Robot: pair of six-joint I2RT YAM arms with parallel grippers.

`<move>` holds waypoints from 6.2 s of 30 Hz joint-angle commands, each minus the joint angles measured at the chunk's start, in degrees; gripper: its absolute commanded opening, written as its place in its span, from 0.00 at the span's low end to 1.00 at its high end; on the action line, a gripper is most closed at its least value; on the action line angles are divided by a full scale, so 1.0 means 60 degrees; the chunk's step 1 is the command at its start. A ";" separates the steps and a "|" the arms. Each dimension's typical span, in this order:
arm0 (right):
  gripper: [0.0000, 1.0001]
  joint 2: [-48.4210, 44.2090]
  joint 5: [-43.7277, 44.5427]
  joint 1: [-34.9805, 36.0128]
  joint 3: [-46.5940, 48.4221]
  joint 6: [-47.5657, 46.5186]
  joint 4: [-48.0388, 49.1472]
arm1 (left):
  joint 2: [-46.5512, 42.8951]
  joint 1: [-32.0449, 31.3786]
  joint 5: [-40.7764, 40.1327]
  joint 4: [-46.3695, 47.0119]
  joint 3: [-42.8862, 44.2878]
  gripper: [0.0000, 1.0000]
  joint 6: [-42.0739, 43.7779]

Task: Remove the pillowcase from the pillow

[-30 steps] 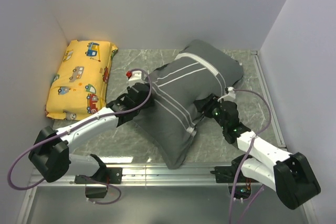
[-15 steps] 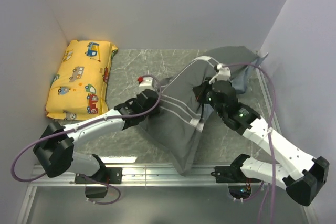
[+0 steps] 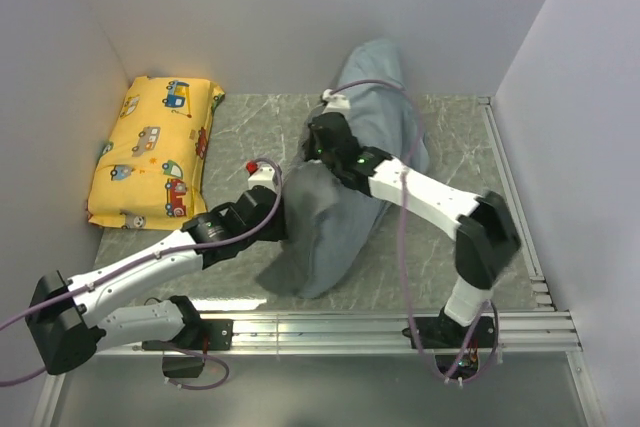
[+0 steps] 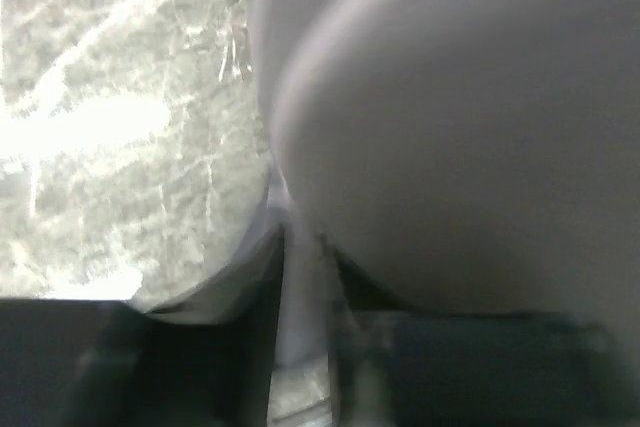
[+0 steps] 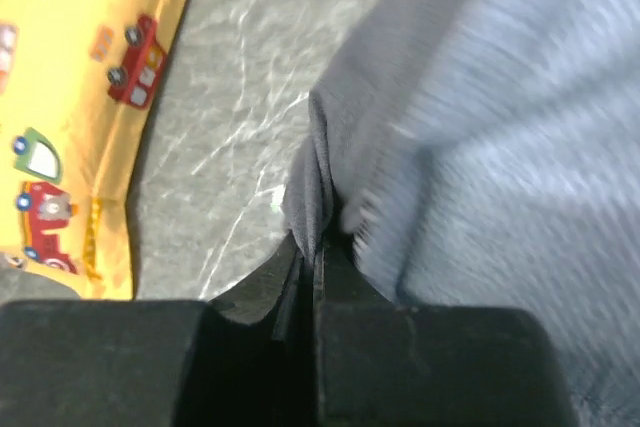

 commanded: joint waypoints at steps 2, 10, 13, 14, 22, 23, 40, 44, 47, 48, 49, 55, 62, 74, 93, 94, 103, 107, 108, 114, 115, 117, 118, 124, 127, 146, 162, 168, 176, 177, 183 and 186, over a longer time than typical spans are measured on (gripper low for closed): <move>0.00 0.2223 -0.0395 -0.0650 0.0567 0.0524 0.0127 | -0.0838 -0.0131 0.0073 0.0194 0.0850 0.39 -0.0126; 0.00 0.3343 -0.1790 -0.1237 0.1318 0.1374 0.0213 | -0.2026 -0.0116 -0.1789 -0.1579 0.2506 0.91 -0.0111; 0.00 0.3314 -0.1981 -0.1413 0.1376 0.1376 0.0272 | -0.2466 -0.0116 -0.1340 -0.1362 0.2391 0.95 -0.0170; 0.00 0.3285 -0.2010 -0.1442 0.1448 0.1375 0.0258 | -0.2467 -0.0116 -0.1162 -0.1259 0.2216 0.95 -0.0213; 0.00 0.3254 -0.2274 -0.1428 0.2605 0.1171 -0.0284 | -0.1983 -0.0380 -0.0457 0.0204 0.0985 0.99 -0.0873; 0.00 0.3269 -0.2274 -0.1428 0.2766 0.1141 -0.0313 | -0.1969 -0.0365 -0.0442 0.0280 0.0984 0.99 -0.0859; 0.00 0.3783 -0.2099 -0.1399 0.4130 0.0775 -0.1105 | -0.2733 -0.0775 -0.0454 0.0296 0.1174 0.99 -0.0770; 0.00 0.3680 -0.2084 -0.1399 0.4100 0.0731 -0.1133 | -0.1795 -0.0775 -0.1406 0.0762 0.1072 0.99 -0.0683; 0.00 0.3680 -0.1938 -0.1325 0.4145 0.0599 -0.1309 | -0.0595 -0.0586 -0.2565 0.0721 0.1334 0.99 -0.0784; 0.00 0.3651 -0.1908 -0.1311 0.4130 0.0512 -0.1353 | -0.0273 0.0111 -0.2421 0.0589 0.1524 0.97 -0.0829; 0.00 0.3621 -0.1850 -0.1296 0.4043 0.0482 -0.1383 | 0.0166 0.0640 -0.2115 0.0617 0.1526 0.90 -0.0829; 0.00 0.3328 -0.1645 -0.1296 0.3282 0.0306 -0.1456 | 0.0885 0.4553 -0.0062 0.1774 0.1173 0.00 -0.0639; 0.00 0.2787 -0.2112 -0.1077 0.2006 0.0423 -0.1222 | 0.2994 0.7803 0.0641 0.2009 0.2929 0.00 -0.0653; 0.37 0.3254 -0.3960 -0.0974 0.5665 -0.0732 -0.3122 | 0.8326 0.9097 0.1301 -0.0317 1.0510 0.02 0.0282; 0.82 -0.2396 -0.0912 -0.2013 0.0637 -0.0749 -0.1545 | 0.7409 0.8908 0.2253 -0.0510 1.1575 0.86 0.1792; 0.82 -0.2733 -0.0883 -0.2217 0.0237 -0.0647 -0.1486 | 0.7276 0.8777 0.2195 -0.0554 1.1546 0.87 0.1996; 0.82 -0.5606 -0.1102 -0.3580 -0.4305 0.0554 -0.0315 | 0.5605 0.4254 0.0088 -0.0219 0.9688 0.88 0.2614; 0.82 -0.5652 -0.1424 -0.3655 -0.5010 0.0730 0.0169 | 0.5721 0.1679 -0.0791 0.0207 0.8822 0.91 0.2584; 0.82 -0.5593 -0.1526 -0.3669 -0.5199 0.0745 0.0257 | 0.6026 0.1294 -0.1330 0.0193 0.8835 0.91 0.2627; 0.74 -0.5139 -0.2054 -0.3684 -0.5800 0.0965 0.0872 | 0.7448 -0.0335 -0.2857 -0.0261 0.9406 0.94 0.2716; 0.73 -0.5139 -0.2127 -0.3684 -0.5889 0.1023 0.1076 | 0.7552 -0.0481 -0.2990 -0.0291 0.9508 0.94 0.2716; 0.66 -0.5168 -0.2172 -0.3669 -0.6108 0.1082 0.1180 | 0.7844 -0.0570 -0.3166 -0.0378 0.9640 0.94 0.2745; 0.63 -0.5168 -0.2143 -0.3669 -0.6124 0.1111 0.1224 | 0.7918 -0.0628 -0.3297 -0.0451 0.9714 0.94 0.2760; 0.36 -0.4905 -0.2026 -0.3669 -0.6110 0.1010 0.1239 | 0.8460 -0.0614 -0.4102 -0.0933 0.9845 0.85 0.2833; 0.19 -0.4773 -0.1836 -0.3669 -0.6022 0.0834 0.1195 | 0.8476 -0.0469 -0.4763 -0.1111 0.9774 0.55 0.2775; 0.00 -0.5621 -0.1424 -0.5368 -0.6563 0.0423 0.0184 | 0.3776 0.2696 -0.3008 0.0381 0.4678 0.00 0.1339; 0.78 -0.4351 0.1578 -0.0272 -0.2582 -0.0776 -0.1324 | 0.4155 0.2711 -0.0546 0.2096 0.2904 0.01 0.0152; 0.84 -0.1087 0.1783 0.0491 -0.0443 -0.1334 -0.1836 | 0.4330 0.2711 -0.0530 0.2185 0.2888 0.00 0.0021; 0.35 -0.1092 0.2355 -0.0793 -0.1564 -0.0765 -0.2087 | 0.4317 0.3091 -0.0575 0.2009 0.2743 0.01 0.0064; 0.28 -0.1893 0.2065 -0.1175 -0.2003 -0.0662 -0.1970 | 0.4228 0.3251 -0.0487 0.2038 0.2669 0.01 0.0035; 0.11 -0.3775 0.1053 -0.4263 -0.4934 0.0026 -0.0857 | 0.3569 0.4511 -0.0032 0.1980 0.2346 0.01 0.0050; 0.08 -0.3879 0.0233 -0.4840 -0.5946 0.0407 0.0092 | 0.3262 0.5388 0.0433 0.2140 0.2041 0.01 -0.0096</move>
